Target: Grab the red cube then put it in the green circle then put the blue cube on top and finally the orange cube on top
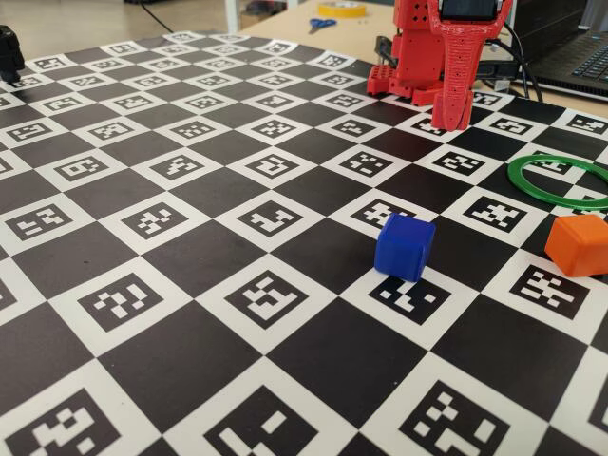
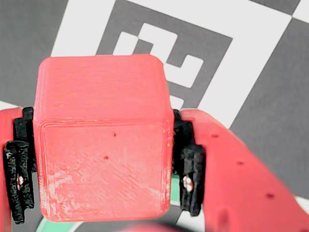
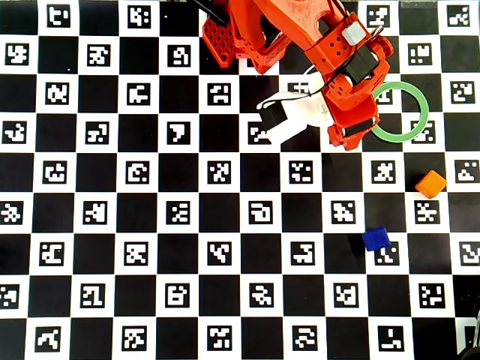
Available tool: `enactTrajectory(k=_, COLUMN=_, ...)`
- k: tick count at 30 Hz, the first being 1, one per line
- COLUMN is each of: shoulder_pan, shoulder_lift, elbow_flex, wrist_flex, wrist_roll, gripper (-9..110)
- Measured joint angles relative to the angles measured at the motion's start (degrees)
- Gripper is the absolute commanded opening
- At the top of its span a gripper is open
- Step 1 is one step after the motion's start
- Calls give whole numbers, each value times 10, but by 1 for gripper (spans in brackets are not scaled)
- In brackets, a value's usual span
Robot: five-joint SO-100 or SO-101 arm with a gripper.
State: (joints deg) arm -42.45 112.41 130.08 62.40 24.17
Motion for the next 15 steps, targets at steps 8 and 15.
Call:
enactTrajectory(k=8, shoulder_pan=-77, shoulder_lift=0, elbow_flex=-20, wrist_flex=6, wrist_roll=81, gripper=-3)
enactTrajectory(k=15, shoulder_pan=-176, shoulder_lift=-61, elbow_flex=-77, wrist_flex=54, wrist_roll=130, gripper=-4)
